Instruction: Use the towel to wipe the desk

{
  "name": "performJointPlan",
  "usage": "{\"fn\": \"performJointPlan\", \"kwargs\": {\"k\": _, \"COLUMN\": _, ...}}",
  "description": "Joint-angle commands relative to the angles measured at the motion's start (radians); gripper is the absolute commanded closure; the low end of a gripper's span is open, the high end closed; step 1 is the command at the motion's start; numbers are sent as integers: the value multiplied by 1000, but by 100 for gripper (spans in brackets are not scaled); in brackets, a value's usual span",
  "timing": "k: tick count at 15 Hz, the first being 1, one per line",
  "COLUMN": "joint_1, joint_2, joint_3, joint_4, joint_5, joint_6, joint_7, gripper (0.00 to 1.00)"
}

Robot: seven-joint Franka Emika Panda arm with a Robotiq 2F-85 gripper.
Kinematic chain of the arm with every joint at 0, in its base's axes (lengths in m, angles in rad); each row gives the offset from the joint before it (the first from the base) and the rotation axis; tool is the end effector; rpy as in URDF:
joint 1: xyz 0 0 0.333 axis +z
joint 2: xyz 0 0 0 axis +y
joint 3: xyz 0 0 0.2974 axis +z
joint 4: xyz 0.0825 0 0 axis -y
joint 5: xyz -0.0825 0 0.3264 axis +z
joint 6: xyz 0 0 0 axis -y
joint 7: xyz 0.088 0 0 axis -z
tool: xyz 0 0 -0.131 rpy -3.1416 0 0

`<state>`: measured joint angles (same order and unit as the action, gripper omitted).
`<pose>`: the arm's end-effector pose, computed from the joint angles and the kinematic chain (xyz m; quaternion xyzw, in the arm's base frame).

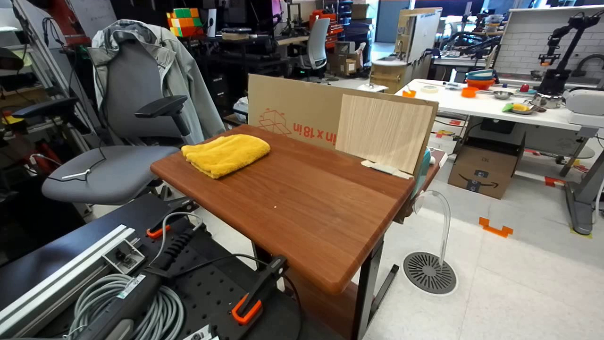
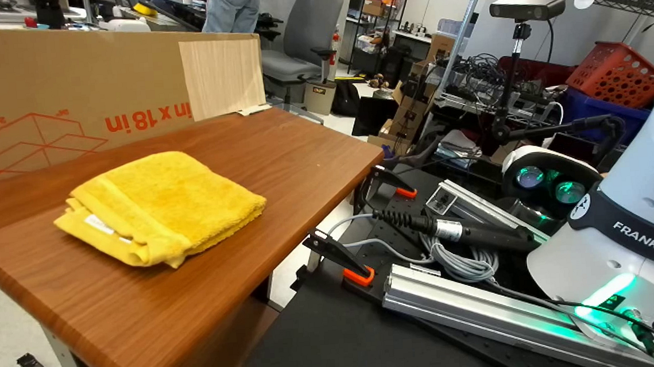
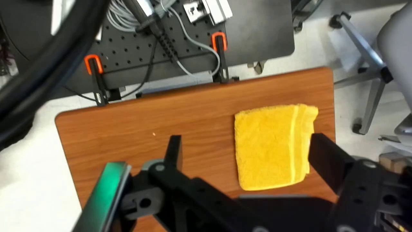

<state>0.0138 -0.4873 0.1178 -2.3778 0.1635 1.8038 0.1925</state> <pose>0.3412 0.0657 0.4712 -0.9959 0.0607 0.0514 0.0437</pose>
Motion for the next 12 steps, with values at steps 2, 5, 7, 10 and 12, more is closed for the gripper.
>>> {"fn": "performJointPlan", "kwargs": {"k": 2, "joint_1": 36, "joint_2": 241, "joint_3": 142, "joint_4": 27, "joint_5": -90, "joint_6": 309, "joint_7": 194, "gripper": 0}}
{"fn": "performJointPlan", "kwargs": {"k": 5, "joint_1": 62, "joint_2": 228, "joint_3": 119, "joint_4": 3, "joint_5": -76, "joint_6": 300, "joint_7": 182, "gripper": 0}}
{"fn": "performJointPlan", "kwargs": {"k": 7, "joint_1": 64, "joint_2": 250, "joint_3": 120, "joint_4": 9, "joint_5": -84, "joint_6": 307, "joint_7": 189, "gripper": 0}}
{"fn": "performJointPlan", "kwargs": {"k": 10, "joint_1": 63, "joint_2": 248, "joint_3": 120, "joint_4": 2, "joint_5": -87, "joint_6": 343, "joint_7": 198, "gripper": 0}}
{"fn": "performJointPlan", "kwargs": {"k": 12, "joint_1": 77, "joint_2": 286, "joint_3": 119, "joint_4": -19, "joint_5": -43, "joint_6": 452, "joint_7": 189, "gripper": 0}}
